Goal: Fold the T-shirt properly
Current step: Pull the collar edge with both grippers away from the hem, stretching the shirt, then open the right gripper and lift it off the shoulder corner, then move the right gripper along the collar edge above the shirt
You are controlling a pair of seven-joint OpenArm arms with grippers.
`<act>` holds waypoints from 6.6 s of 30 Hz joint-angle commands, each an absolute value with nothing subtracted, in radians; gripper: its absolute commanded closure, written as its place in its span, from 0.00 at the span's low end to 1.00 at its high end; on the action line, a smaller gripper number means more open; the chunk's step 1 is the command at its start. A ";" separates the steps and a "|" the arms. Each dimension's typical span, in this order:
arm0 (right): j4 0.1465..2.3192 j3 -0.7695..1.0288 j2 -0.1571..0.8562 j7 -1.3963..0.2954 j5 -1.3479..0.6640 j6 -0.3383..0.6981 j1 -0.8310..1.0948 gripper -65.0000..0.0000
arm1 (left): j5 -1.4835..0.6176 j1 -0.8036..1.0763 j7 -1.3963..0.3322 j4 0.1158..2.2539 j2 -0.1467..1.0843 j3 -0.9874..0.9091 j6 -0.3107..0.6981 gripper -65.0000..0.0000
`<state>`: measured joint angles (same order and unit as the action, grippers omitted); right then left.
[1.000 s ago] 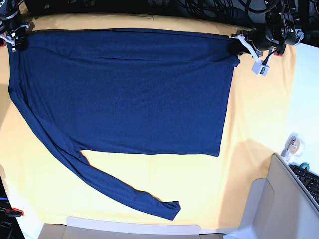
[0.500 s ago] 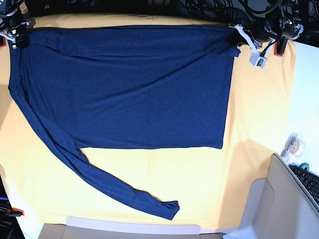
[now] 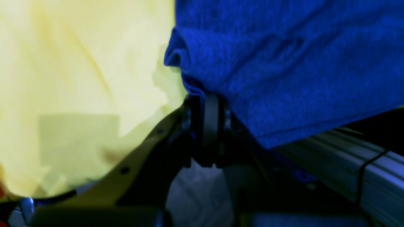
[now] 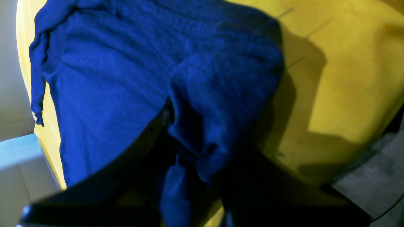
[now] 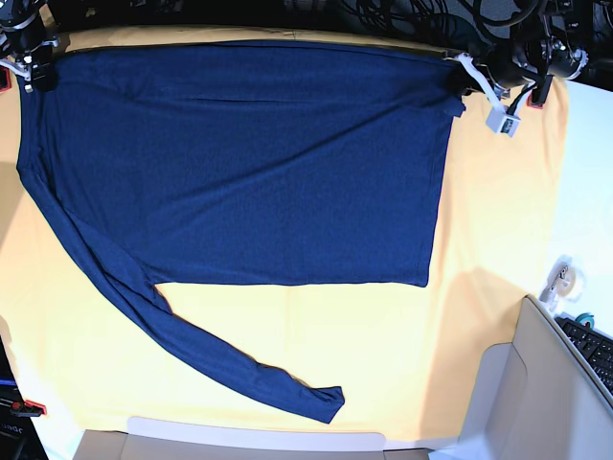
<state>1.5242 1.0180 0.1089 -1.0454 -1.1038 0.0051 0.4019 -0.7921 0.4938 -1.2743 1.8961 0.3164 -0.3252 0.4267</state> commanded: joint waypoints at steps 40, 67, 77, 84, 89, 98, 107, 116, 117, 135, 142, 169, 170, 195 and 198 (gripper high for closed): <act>1.517 1.248 0.119 -1.181 -1.109 -0.039 0.545 0.72 | -0.803 0.507 -1.282 1.916 0.300 -0.334 0.426 0.81; 1.612 1.247 0.107 -1.181 -1.210 -0.039 0.667 0.72 | -0.805 0.527 -1.276 1.919 0.300 -0.329 0.427 0.81; 1.604 1.173 -0.013 -1.181 -1.135 0.179 0.733 0.72 | -0.805 0.522 -1.279 1.919 0.300 -0.326 0.427 0.81; 1.483 1.043 -0.042 -1.176 -0.944 0.364 0.665 0.71 | -0.805 0.522 -1.279 1.919 0.300 -0.326 0.427 0.81; 1.368 1.033 -0.042 -1.175 -0.869 0.406 0.607 0.71 | -0.805 0.522 -1.279 1.919 0.300 -0.326 0.427 0.81; 1.403 1.030 -0.042 -1.181 -0.862 0.496 0.642 0.47 | -0.805 0.521 -1.280 1.919 0.300 -0.325 0.427 0.81; 1.538 0.978 -0.042 -1.175 -0.855 0.581 0.668 0.43 | -0.803 0.519 -1.280 1.919 0.305 -0.325 0.427 0.81; 1.584 0.977 -0.021 -1.175 -0.826 0.685 0.641 0.49 | -0.803 0.519 -1.280 1.917 0.306 -0.325 0.427 0.81; 1.584 0.980 -0.021 -1.175 -0.826 0.698 0.641 0.50 | -0.803 0.519 -1.280 1.917 0.306 -0.325 0.427 0.81; 1.431 0.978 -0.022 -1.178 -0.736 0.698 0.553 0.51 | -0.803 0.501 -1.280 1.917 0.308 -0.323 0.427 0.81; 1.437 1.007 -0.008 -1.176 -0.757 0.698 0.555 0.51 | -0.802 0.501 -1.280 1.917 0.308 -0.323 0.427 0.81; 1.437 1.012 -0.007 -1.176 -0.750 0.698 0.447 0.52 | -0.805 0.498 -1.280 1.917 0.308 -0.323 0.427 0.81; 1.437 1.012 -0.007 -1.176 -0.750 0.698 0.447 0.53 | -0.805 0.498 -1.280 1.917 0.308 -0.323 0.427 0.81; 1.569 0.958 -0.004 -1.181 -0.868 0.698 0.611 0.85 | -0.805 0.492 -1.280 1.917 0.308 -0.323 0.427 0.81; 1.644 0.963 -0.002 -1.181 -0.917 0.698 0.650 0.85 | -0.805 0.483 -1.282 1.917 0.308 -0.323 0.427 0.81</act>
